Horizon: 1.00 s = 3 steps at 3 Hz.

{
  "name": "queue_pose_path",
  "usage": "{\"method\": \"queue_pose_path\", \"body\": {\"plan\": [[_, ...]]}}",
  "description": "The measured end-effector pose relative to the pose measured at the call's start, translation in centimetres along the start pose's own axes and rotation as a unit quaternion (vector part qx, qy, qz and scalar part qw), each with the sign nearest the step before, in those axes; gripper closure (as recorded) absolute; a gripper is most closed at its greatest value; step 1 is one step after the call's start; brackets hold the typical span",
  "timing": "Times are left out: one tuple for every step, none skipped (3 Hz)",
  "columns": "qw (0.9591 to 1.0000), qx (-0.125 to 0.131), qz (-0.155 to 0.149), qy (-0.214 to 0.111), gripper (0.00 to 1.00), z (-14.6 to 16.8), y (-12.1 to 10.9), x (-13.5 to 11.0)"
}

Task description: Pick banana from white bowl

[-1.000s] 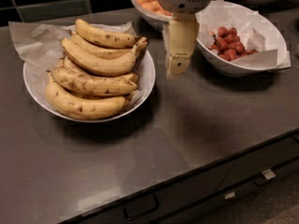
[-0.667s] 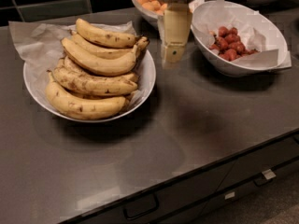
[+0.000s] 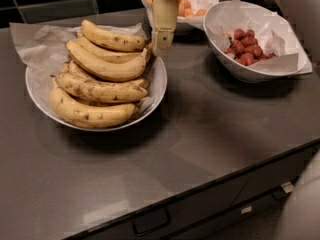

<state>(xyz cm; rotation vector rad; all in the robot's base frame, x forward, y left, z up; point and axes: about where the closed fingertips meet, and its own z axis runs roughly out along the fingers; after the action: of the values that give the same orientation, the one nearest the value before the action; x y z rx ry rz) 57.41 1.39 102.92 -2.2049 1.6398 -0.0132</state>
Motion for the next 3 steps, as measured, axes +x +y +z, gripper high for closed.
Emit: {"method": "queue_pose_path", "body": {"plan": [[0.9997,-0.011,-0.013,-0.020,0.02,1.7,-1.5,-1.6],[0.9995,-0.017,-0.005,-0.026,0.03,3.0,-2.3,-2.7],[0.9993,-0.024,0.002,-0.028,0.07,3.9,-2.8,-3.3]]}}
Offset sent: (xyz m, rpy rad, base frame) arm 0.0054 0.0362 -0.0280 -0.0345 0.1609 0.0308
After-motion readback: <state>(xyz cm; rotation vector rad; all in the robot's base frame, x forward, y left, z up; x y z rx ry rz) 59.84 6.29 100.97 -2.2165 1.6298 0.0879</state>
